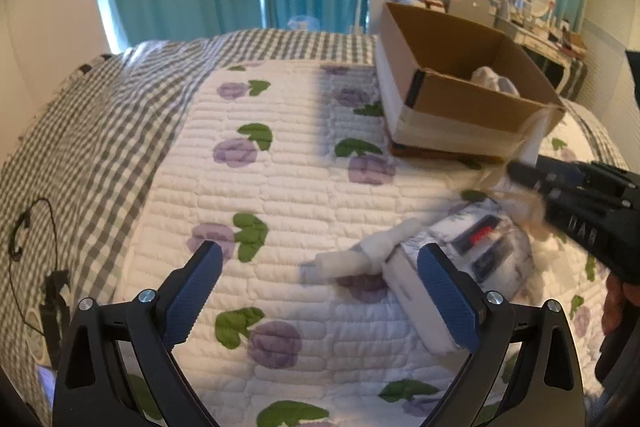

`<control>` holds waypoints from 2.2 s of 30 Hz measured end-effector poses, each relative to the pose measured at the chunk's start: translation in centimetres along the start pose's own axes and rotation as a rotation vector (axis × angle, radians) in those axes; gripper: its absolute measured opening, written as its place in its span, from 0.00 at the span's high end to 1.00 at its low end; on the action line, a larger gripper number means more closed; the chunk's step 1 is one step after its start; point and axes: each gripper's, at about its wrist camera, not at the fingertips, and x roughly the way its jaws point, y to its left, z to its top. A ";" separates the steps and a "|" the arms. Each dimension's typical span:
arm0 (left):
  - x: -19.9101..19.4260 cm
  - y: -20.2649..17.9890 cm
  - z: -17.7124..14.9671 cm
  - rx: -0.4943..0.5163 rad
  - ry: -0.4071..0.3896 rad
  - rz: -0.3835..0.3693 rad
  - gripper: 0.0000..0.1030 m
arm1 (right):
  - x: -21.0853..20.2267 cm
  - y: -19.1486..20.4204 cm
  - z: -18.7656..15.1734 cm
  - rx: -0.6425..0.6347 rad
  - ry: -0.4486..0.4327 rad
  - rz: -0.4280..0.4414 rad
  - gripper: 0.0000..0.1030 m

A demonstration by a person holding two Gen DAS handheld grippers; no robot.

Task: Organize soft objects
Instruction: 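Grasp the floral tissue paper packet with the left gripper while the right gripper grasps the white face mask, then carry the packet and mask into the box and open both grippers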

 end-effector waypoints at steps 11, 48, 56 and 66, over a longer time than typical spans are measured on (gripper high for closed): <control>-0.4 -5.2 -1.5 0.087 0.071 -0.134 0.03 | -6.0 -4.2 0.4 0.071 -0.126 -0.043 0.97; -11.1 -9.3 2.7 0.258 -0.182 -0.135 0.91 | -16.6 -6.0 1.0 0.092 -0.244 -0.025 0.97; -11.5 -10.8 7.6 0.283 -0.221 -0.158 0.91 | -16.5 -7.4 4.5 0.088 -0.277 -0.024 0.97; -6.4 -14.1 18.0 0.360 -0.317 -0.113 0.91 | -9.9 -11.0 12.6 0.071 -0.283 -0.035 0.97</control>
